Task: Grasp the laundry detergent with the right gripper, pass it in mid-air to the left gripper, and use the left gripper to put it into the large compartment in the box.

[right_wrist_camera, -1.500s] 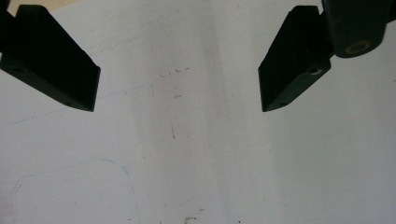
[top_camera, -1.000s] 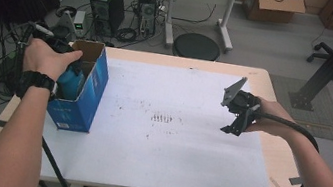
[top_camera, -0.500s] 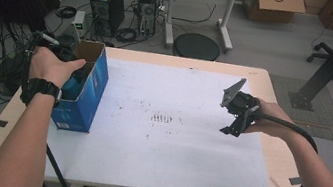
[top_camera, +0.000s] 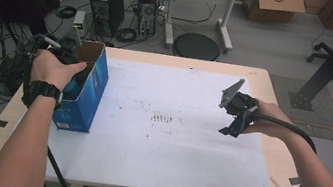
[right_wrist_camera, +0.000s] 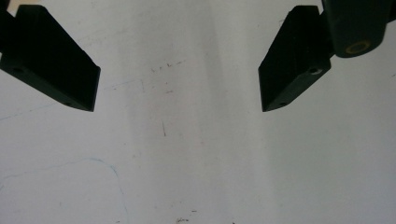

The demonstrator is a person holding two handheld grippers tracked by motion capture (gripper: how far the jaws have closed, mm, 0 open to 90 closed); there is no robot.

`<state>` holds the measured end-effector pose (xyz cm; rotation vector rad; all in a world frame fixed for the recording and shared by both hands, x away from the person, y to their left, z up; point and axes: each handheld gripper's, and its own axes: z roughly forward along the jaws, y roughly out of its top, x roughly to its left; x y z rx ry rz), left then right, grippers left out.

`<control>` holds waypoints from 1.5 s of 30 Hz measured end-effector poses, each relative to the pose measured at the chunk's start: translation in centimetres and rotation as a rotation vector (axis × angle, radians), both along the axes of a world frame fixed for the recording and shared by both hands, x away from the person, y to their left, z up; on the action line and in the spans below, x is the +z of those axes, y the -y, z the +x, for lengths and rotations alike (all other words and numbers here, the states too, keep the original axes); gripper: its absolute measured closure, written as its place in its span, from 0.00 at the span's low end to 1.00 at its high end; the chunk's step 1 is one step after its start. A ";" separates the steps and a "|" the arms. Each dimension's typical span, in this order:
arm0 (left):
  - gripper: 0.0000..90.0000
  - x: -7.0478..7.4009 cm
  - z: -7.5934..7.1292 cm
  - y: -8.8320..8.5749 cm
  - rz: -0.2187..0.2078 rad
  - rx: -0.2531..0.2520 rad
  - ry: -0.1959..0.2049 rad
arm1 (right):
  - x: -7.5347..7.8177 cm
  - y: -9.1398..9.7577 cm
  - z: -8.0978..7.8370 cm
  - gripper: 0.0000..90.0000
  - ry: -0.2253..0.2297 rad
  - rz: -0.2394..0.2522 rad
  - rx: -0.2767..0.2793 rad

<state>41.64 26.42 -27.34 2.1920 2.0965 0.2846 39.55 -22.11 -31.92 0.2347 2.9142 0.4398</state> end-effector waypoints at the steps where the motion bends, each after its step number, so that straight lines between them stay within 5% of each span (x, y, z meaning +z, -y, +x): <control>1: 0.42 0.0 0.0 0.0 -0.001 0.000 -0.003 | 0.0 0.0 0.0 0.14 -0.001 0.001 0.001; 19: 0.38 0.1 0.0 0.2 -0.013 -0.006 -0.012 | -0.1 0.2 -0.2 0.14 -0.006 0.000 -0.002; 30: 0.33 2.9 -0.7 0.7 0.002 -0.033 0.001 | 0.3 0.1 -0.2 0.14 -0.004 0.007 0.003; 38: 0.31 6.2 -1.5 2.5 0.030 -0.100 0.047 | 1.2 0.0 -0.3 0.13 0.007 0.019 0.002; 45: 0.28 7.1 -2.1 6.4 0.000 -0.232 0.061 | 1.5 -0.1 -0.1 0.13 0.001 0.032 -0.003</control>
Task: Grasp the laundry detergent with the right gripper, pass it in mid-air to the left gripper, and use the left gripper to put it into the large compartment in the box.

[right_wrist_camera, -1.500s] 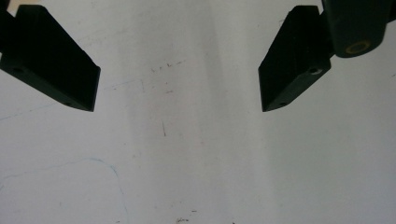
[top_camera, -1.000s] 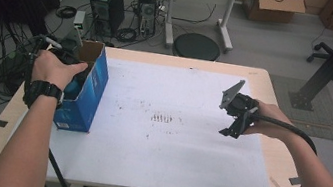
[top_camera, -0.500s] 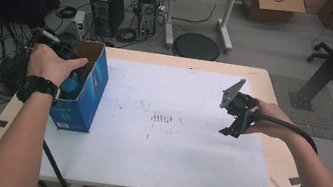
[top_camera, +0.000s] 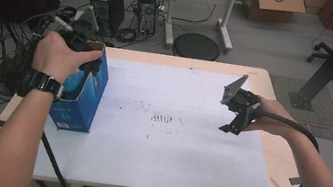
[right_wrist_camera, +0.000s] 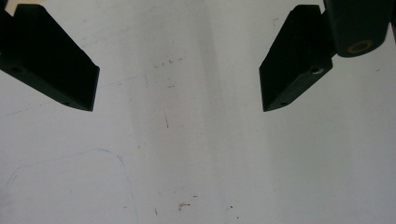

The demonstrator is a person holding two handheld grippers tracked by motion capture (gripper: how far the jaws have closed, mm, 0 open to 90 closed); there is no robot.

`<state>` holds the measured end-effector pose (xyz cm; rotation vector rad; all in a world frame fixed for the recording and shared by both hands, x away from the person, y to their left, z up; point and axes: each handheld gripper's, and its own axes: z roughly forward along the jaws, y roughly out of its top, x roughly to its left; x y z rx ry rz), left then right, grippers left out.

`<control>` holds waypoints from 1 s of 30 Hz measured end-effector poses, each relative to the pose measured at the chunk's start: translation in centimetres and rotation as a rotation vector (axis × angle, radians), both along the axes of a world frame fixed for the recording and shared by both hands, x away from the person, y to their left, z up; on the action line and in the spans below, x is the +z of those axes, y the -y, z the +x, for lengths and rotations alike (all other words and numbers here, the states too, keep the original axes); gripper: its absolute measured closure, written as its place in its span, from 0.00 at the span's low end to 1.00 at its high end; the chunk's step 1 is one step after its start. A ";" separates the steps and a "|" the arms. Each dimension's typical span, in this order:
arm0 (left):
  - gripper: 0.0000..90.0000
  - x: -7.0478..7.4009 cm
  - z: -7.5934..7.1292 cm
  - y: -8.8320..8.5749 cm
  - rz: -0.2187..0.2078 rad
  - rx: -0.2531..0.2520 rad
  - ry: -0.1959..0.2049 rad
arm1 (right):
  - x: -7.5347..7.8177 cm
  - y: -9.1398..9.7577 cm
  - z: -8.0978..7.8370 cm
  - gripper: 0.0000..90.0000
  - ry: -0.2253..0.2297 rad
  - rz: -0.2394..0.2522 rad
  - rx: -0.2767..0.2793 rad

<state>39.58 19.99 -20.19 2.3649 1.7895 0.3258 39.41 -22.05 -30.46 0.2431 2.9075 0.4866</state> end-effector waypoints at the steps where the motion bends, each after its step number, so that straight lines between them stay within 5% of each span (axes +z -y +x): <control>1: 0.27 -0.1 0.0 0.6 -0.008 -0.019 -0.003 | 0.0 0.0 0.0 0.13 0.000 -0.003 0.000; 14: 0.15 -2.6 -0.2 7.7 -0.027 -0.238 -0.027 | -0.1 -0.3 0.1 0.12 -0.017 -0.001 0.004; 30: 0.06 -5.6 -1.2 12.1 -0.082 -0.425 -0.096 | -0.5 -0.1 0.5 0.07 -0.059 0.030 0.016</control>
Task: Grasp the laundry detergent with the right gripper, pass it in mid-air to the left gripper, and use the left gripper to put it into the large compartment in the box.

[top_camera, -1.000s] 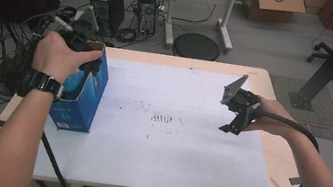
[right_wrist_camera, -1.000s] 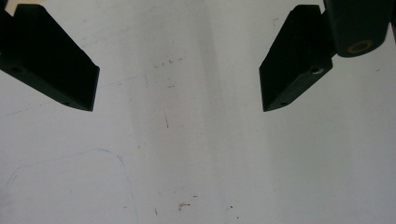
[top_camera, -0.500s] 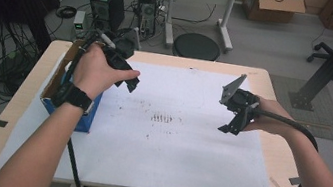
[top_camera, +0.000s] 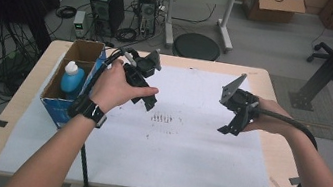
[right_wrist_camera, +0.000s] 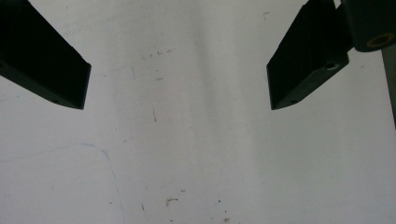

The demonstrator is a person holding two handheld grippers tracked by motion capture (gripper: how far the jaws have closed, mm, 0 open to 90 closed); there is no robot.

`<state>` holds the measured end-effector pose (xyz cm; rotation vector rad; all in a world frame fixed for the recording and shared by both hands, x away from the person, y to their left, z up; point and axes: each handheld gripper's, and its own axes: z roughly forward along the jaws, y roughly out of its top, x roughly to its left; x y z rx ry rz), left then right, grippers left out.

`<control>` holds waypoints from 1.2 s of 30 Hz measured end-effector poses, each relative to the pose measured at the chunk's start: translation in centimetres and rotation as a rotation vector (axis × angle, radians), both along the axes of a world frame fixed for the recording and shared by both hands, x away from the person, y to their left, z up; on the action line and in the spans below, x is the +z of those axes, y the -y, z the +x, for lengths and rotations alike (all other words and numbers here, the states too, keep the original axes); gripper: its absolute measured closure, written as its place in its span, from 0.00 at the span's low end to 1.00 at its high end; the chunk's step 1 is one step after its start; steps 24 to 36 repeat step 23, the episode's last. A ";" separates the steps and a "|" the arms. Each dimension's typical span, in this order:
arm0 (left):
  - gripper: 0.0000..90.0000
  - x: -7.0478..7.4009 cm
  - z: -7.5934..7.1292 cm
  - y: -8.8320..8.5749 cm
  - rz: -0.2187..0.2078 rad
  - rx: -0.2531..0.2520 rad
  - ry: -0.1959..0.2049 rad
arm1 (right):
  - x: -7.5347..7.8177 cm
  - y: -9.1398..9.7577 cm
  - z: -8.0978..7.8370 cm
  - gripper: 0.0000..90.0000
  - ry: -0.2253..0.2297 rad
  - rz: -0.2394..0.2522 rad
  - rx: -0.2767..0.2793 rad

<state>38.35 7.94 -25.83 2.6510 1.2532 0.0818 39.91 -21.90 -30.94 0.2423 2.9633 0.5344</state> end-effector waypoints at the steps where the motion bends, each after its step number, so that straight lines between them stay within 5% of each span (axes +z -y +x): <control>1: 0.06 0.0 -0.1 0.1 -0.010 -0.013 0.007 | 0.0 0.0 0.0 0.06 -0.001 0.003 0.001; 6: 0.05 0.2 -0.4 0.6 -0.043 -0.043 0.007 | 0.0 0.0 0.0 0.05 -0.005 0.003 0.000; 36: 0.05 0.3 -0.5 0.9 -0.032 -0.071 0.012 | 0.0 0.0 0.0 0.04 -0.011 0.005 0.005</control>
